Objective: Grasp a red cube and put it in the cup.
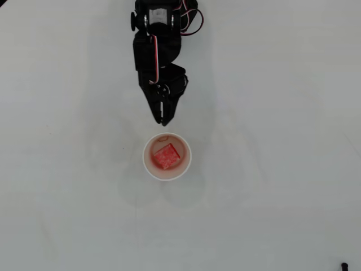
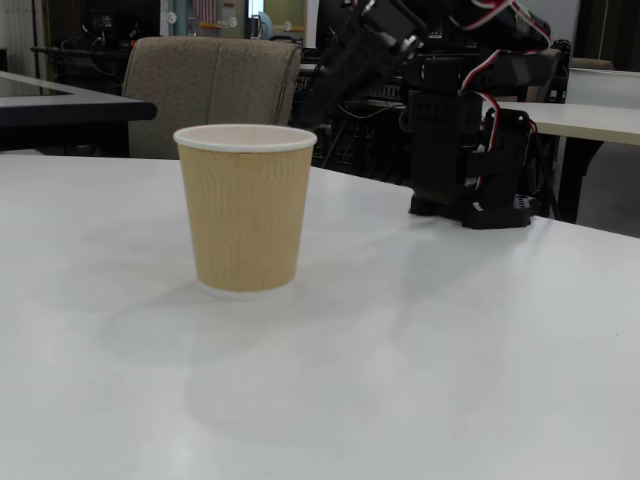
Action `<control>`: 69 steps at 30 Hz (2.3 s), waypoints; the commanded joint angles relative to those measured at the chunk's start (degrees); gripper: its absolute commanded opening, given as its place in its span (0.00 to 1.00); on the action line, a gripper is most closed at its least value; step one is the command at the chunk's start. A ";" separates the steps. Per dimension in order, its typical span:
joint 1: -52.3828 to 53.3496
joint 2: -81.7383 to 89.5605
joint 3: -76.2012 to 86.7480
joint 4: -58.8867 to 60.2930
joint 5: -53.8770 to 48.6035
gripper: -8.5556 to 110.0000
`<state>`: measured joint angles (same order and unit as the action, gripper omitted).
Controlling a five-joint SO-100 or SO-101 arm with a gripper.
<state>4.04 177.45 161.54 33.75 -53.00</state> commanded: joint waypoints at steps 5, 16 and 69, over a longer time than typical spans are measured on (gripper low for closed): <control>-6.06 2.72 5.80 -6.86 21.36 0.08; -9.93 6.77 12.66 3.08 21.36 0.07; -2.72 8.61 18.72 1.93 47.55 0.07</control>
<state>0.70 185.27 176.13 36.65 -5.98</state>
